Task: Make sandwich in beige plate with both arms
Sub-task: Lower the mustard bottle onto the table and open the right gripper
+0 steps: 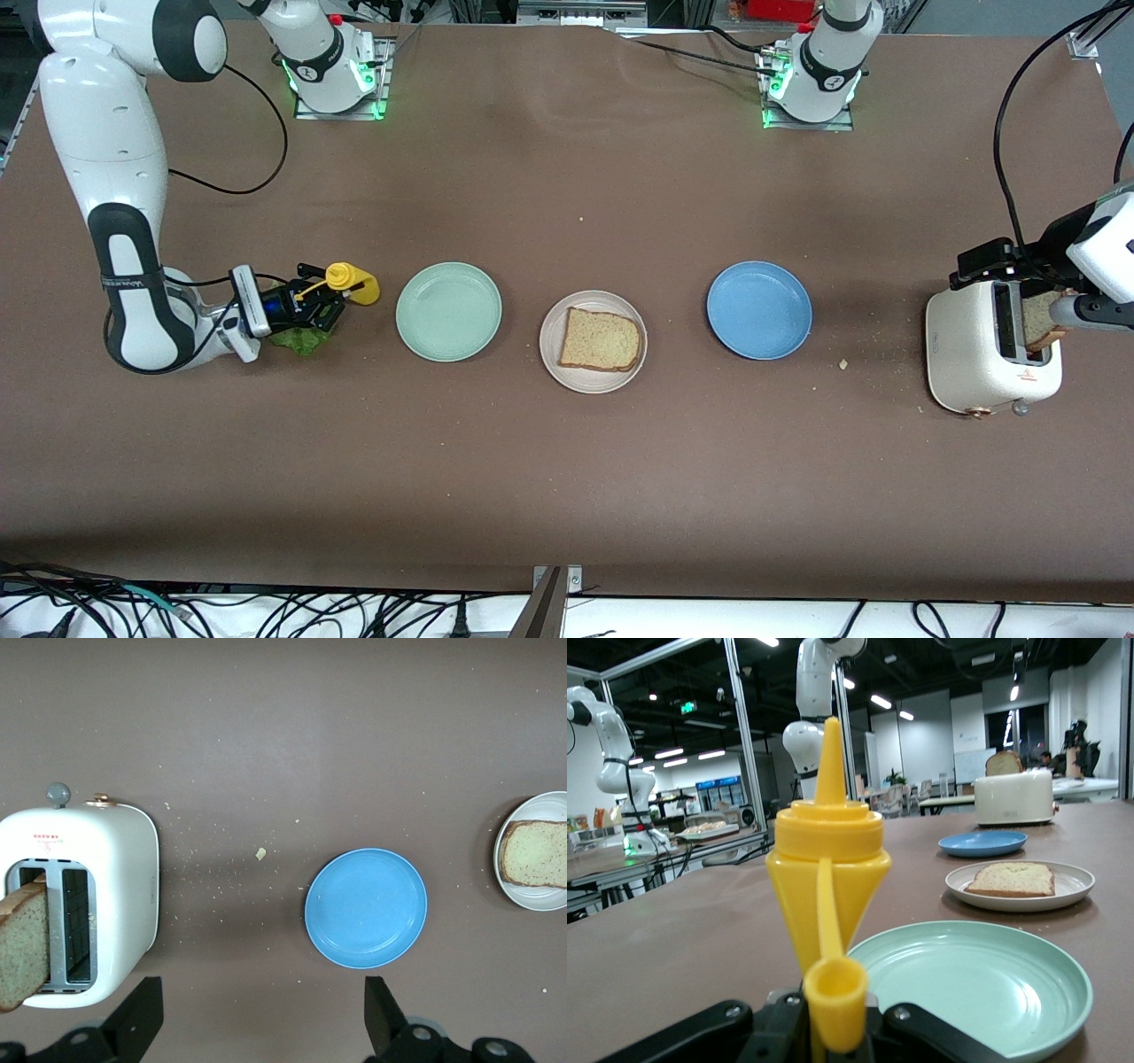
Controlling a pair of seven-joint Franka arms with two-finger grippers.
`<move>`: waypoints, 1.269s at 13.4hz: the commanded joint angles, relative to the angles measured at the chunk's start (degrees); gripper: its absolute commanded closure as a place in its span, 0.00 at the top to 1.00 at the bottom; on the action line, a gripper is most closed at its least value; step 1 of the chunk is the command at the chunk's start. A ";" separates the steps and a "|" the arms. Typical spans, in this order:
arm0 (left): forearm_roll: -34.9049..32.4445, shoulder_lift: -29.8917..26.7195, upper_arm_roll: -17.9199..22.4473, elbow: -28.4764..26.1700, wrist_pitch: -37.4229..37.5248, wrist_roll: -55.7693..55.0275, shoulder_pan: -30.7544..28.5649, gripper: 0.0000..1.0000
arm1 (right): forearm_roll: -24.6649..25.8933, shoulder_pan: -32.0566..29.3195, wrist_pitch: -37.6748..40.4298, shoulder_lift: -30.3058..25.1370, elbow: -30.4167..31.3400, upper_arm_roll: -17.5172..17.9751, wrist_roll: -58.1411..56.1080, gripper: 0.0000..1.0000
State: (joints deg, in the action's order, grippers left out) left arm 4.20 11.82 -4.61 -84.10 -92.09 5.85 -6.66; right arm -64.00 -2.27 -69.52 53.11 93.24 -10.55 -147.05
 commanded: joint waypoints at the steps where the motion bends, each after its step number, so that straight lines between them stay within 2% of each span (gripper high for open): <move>1: -2.44 -0.39 -0.05 -0.01 0.50 0.48 0.51 1.00 | -1.21 -1.51 1.85 2.09 -1.30 0.89 -1.66 0.00; 4: -2.44 -0.39 -0.05 -0.01 0.50 0.48 0.51 1.00 | -0.86 -1.25 0.88 2.44 -2.18 0.80 -1.31 0.00; 5: -2.44 -0.39 -0.05 -0.01 0.50 0.48 0.51 1.00 | -0.77 -1.16 0.18 2.44 -2.35 0.80 -0.70 0.24; 7: -2.44 -0.39 -0.05 -0.01 0.50 0.48 0.51 1.00 | -0.60 -0.89 -0.26 2.35 -2.36 0.80 1.05 0.86; 9: -2.44 -0.30 -0.05 -0.01 0.50 0.48 0.51 1.00 | -0.07 -0.89 -0.79 2.27 -2.44 0.80 2.21 0.94; 10: -2.44 -0.39 -0.05 -0.01 0.50 0.48 0.51 1.00 | 0.19 -0.89 -0.79 2.00 -2.71 0.62 2.38 0.95; 12: -2.44 -0.30 -0.05 -0.01 0.50 0.48 0.51 1.00 | 3.78 -1.15 -0.70 1.04 -4.37 0.10 6.75 0.95; 14: -2.44 -0.39 -0.05 -0.01 0.50 0.48 0.51 1.00 | 6.25 -0.90 -0.35 -1.15 -5.95 -2.53 12.28 0.95; 17: -2.44 -0.39 -0.05 -0.01 0.50 0.48 0.51 1.00 | 10.38 -0.81 -1.14 -5.11 -6.40 -4.21 22.56 0.96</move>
State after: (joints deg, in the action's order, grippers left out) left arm 4.20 11.81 -4.62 -84.10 -92.09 5.85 -6.64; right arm -56.52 -2.82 -70.42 51.12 86.62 -14.40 -130.35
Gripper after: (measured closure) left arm 0.000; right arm 0.035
